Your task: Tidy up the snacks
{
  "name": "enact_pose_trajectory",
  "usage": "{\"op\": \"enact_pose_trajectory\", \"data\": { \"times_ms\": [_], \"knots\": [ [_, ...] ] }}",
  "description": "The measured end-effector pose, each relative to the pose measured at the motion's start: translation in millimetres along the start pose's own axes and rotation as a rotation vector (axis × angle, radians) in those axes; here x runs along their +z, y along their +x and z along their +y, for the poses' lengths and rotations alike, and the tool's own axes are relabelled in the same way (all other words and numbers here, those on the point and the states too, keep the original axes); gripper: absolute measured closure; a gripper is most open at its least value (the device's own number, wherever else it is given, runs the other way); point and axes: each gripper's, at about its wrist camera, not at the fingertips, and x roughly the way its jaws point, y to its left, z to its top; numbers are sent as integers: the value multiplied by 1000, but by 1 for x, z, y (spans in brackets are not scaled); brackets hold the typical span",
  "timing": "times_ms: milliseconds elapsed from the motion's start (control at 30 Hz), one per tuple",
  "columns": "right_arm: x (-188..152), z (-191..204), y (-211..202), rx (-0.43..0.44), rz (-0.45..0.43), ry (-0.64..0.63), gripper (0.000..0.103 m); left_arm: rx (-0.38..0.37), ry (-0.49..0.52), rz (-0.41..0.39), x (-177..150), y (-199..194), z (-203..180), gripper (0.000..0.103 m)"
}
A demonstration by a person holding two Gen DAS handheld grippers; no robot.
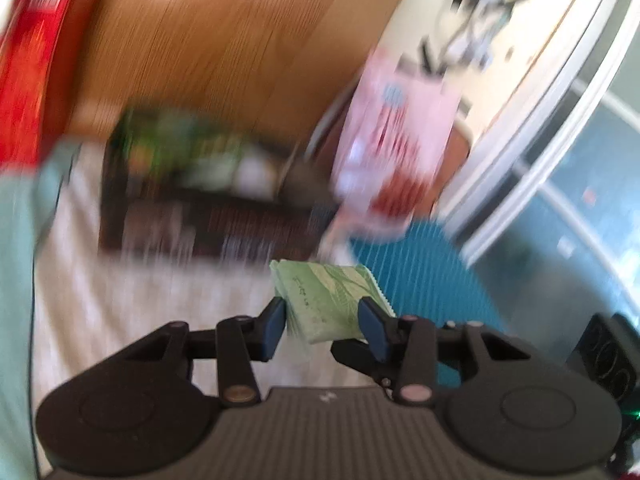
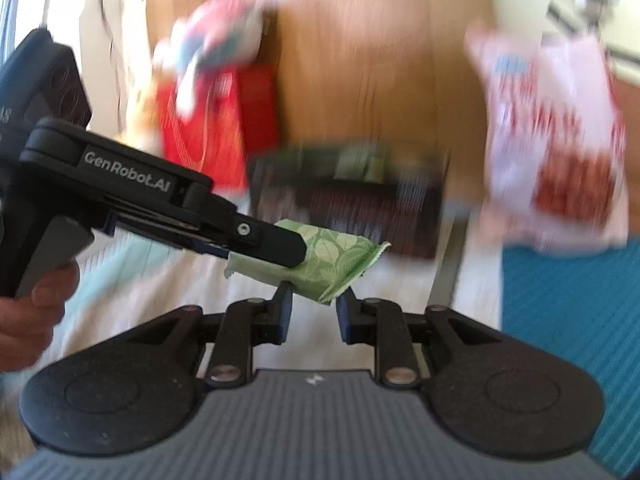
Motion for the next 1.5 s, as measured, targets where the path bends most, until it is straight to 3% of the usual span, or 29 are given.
{"op": "enact_pose_trajectory", "data": {
  "times_ms": [167,233,300,333,500,667,800,1067,1200,1367,1500],
  "knots": [
    [44,-31,48,-30,-73,39,74,39,35,-125,61,20,-7,57],
    [50,-42,74,-77,-48,39,73,76,34,-116,76,43,-3,55],
    [49,-50,96,-133,-1,22,64,109,19,-89,84,65,4,50],
    [47,-54,99,-151,10,33,59,116,3,-72,85,73,9,50],
    [33,-60,67,-128,-53,84,52,96,-21,-80,75,73,21,50],
    [8,-61,20,-36,-11,178,45,57,-53,-104,59,34,24,49],
    [-24,-47,-12,82,89,208,41,69,-5,-80,28,-3,14,36],
    [-68,5,-49,212,230,113,40,67,28,29,-53,-57,-1,36],
    [-76,34,-56,197,219,-8,38,56,20,63,-79,-65,-6,34],
    [-82,65,-61,168,206,-207,36,30,-78,88,-95,-74,7,34],
    [-81,57,-58,165,215,-176,39,4,-152,125,-101,-73,18,34]
  ]
}}
